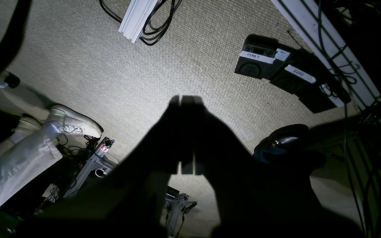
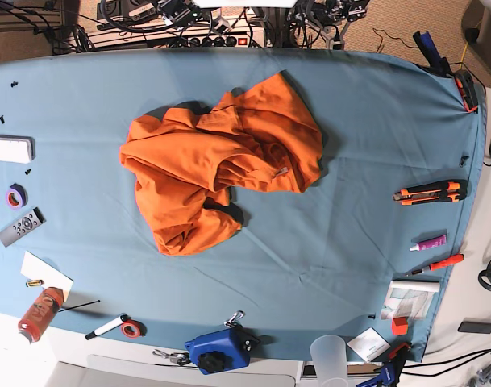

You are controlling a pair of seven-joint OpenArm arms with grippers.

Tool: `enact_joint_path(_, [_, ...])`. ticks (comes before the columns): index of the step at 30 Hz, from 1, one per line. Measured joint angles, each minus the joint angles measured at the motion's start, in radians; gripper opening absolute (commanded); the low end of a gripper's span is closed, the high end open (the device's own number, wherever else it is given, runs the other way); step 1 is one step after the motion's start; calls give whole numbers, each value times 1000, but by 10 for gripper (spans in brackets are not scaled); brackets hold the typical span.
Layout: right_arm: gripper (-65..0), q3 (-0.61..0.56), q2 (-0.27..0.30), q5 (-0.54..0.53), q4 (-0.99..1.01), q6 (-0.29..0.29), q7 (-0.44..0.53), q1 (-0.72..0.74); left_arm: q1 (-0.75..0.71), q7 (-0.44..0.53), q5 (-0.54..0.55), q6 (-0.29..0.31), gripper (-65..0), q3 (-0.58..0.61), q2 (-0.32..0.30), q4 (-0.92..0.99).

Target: Layout the t-shirt on the table in an organized manner, then fold the t-shirt properly

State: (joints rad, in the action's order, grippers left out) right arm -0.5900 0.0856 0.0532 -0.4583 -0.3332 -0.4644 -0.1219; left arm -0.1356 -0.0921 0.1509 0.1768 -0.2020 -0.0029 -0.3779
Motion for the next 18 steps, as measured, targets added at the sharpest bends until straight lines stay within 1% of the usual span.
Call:
enact_joint_path(7, [-650, 0, 0, 0, 0, 0, 0, 0, 0, 0, 0, 0, -650, 0, 0, 0])
enact_joint_path(10, [-650, 0, 0, 0, 0, 0, -35, 0, -1, -1, -15, 1, -650, 2, -6, -2])
enact_joint_path(14, [-650, 0, 14, 0, -34, 0, -79, -19, -34, -8, -43, 0, -650, 3, -38, -40])
enact_joint_path(18, [-650, 1, 60, 2, -147, 0, -85, -92, -118, -18, -46, 0, -650, 3, -85, -125])
